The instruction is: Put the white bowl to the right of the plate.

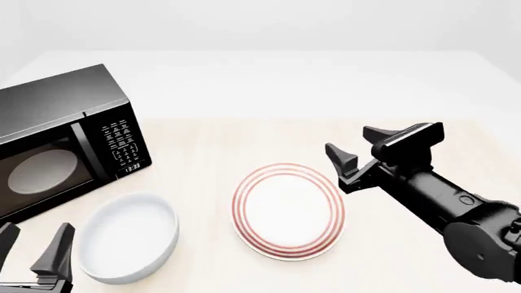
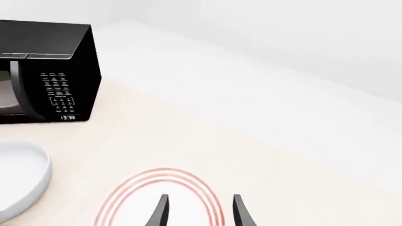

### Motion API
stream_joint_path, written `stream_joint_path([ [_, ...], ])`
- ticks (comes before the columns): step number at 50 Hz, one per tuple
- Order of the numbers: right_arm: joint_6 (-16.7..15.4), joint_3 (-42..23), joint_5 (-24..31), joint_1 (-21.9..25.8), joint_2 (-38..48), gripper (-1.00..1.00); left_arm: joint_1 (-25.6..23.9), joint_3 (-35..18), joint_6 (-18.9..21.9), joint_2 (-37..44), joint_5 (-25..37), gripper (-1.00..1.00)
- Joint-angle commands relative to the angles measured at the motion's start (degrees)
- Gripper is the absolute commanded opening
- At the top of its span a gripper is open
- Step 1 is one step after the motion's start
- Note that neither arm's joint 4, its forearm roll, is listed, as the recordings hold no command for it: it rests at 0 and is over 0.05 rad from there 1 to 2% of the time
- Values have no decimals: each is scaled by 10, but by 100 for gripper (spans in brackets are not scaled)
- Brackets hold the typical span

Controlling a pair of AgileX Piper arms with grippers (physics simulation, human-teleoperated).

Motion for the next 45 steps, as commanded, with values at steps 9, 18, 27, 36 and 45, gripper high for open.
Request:
stream_joint_path([
  [9,-11,-114,22,82,134,100,0,0,0,0,0,100],
  [18,-9,-160,38,107,178,100,0,0,0,0,0,100],
  [27,-26,-216,72,122,227,100,0,0,0,0,0,100],
  [36,-22,-285,111,156,271,100,0,0,0,0,0,100],
  [45,-20,-327,129,176,309,100,0,0,0,0,0,100],
])
